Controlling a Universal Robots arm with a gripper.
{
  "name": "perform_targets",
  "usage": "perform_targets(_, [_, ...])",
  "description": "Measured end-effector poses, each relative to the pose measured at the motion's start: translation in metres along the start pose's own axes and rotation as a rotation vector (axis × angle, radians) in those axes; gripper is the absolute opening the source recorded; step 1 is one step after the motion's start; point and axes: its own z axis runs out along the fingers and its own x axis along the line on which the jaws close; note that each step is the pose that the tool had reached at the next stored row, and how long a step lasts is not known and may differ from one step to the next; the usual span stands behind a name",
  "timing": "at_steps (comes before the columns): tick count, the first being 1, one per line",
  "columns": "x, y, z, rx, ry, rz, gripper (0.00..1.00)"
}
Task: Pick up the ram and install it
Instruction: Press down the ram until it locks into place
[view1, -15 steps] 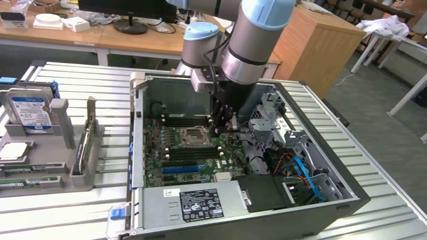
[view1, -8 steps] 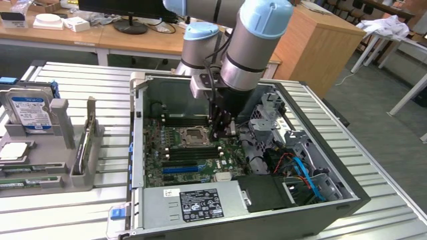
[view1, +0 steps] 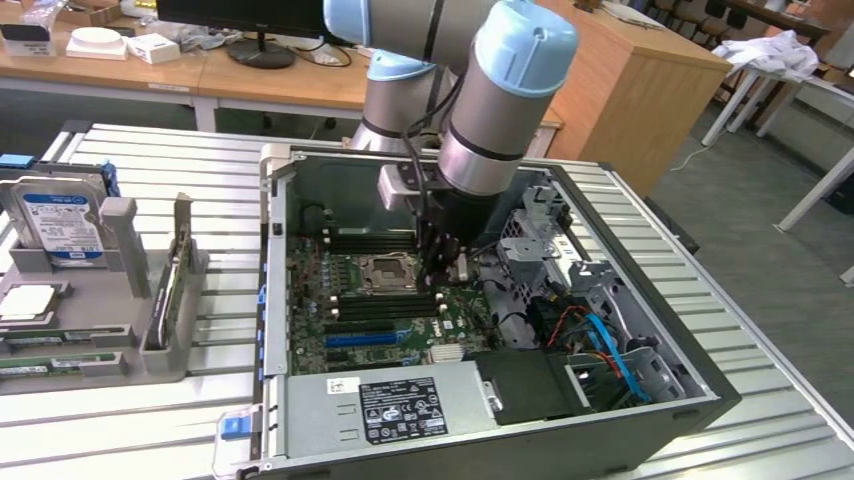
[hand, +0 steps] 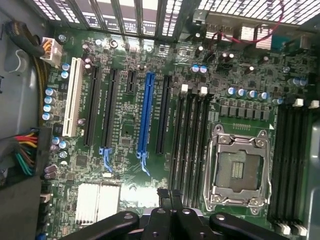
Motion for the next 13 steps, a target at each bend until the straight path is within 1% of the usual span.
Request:
perform_targets(6, [0.0017,-0.0003,0.0107,0.0001,0.0000,0.000,0.10])
perform_targets(13, [0.0018,-0.0003,0.0114,0.0000,0.0000,0.000,0.10])
